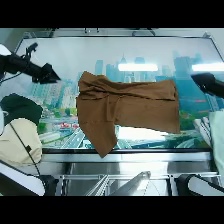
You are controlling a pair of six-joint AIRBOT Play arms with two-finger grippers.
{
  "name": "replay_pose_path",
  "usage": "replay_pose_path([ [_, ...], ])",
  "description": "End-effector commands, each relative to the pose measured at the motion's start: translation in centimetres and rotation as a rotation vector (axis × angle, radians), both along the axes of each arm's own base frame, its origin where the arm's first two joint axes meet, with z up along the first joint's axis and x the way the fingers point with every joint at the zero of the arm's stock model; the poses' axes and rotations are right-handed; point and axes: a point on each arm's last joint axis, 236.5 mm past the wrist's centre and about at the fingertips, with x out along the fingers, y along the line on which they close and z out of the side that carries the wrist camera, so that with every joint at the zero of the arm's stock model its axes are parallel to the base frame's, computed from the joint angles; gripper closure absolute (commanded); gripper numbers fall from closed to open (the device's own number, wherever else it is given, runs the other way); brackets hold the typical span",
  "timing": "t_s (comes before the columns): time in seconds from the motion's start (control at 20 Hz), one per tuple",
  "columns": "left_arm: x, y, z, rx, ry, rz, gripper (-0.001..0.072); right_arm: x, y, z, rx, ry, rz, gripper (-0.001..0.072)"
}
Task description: Fold the shirts.
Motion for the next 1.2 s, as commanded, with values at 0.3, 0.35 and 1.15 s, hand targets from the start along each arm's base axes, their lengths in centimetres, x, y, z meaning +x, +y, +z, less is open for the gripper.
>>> replay_pose_path([
  [0.3, -15.1, -3.2, -5.4, -0.028, 0.199, 0.003, 0.0424, -15.1, -1.6, -12.9, -0.018, 0.631, 0.114, 0.0287],
  [0.35, -15.9, -3.6, -5.5, -0.023, 0.195, -0.002, 0.0424, -15.7, -1.0, -13.7, 0.006, 0.656, 0.127, 0.0287],
  [1.15, -17.8, -6.3, -9.0, -0.141, 0.176, 0.086, 0.0417, -11.5, 10.2, -15.6, 0.288, 0.58, 0.342, 0.0691],
])
